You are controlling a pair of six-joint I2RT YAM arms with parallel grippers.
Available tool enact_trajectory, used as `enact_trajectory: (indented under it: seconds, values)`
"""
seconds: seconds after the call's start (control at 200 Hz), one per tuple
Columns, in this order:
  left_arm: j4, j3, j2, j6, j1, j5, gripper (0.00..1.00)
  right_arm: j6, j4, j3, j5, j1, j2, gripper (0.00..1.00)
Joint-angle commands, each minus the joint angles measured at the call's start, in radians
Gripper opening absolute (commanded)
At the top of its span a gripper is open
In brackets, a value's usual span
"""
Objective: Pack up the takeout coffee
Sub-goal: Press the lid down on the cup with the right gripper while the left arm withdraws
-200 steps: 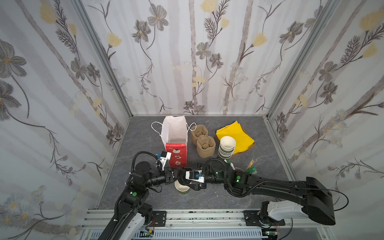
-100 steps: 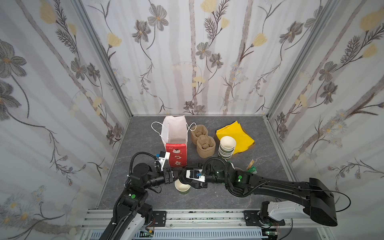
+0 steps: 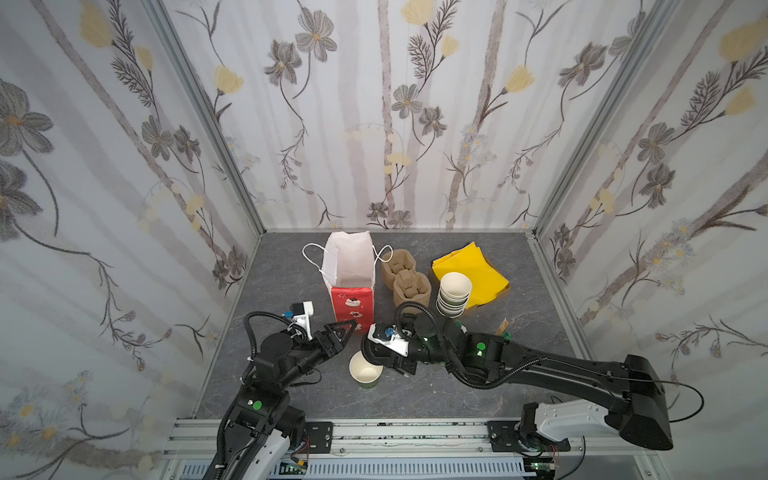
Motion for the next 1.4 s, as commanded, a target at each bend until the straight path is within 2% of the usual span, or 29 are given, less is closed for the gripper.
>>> enact_trajectory:
  seconds: [0.0,0.095,0.17,0.445,0.914,1.394]
  values:
    - [-0.215,0.049,0.011,0.047,0.008,-0.355,0.84,0.105,-0.176,0.080,0.058,0.032,0.058,0.65]
    - [-0.335,0.084,0.018,0.029,0.029,-0.540,0.86,0.133,-0.280,0.183,0.076,0.062,0.151,0.67]
    - [-0.369,0.094,0.013,0.014,0.052,-0.625,0.86,0.149,-0.332,0.248,0.085,0.070,0.210,0.67]
    - [-0.374,0.055,-0.044,-0.076,0.130,-0.732,0.86,0.146,-0.407,0.374,0.094,0.070,0.351,0.67]
    - [-0.373,0.012,-0.101,-0.095,0.133,-0.708,0.86,0.125,-0.490,0.461,0.107,0.062,0.446,0.70]
    - [-0.374,0.002,-0.101,-0.101,0.134,-0.704,0.86,0.126,-0.515,0.482,0.052,0.055,0.476,0.71]
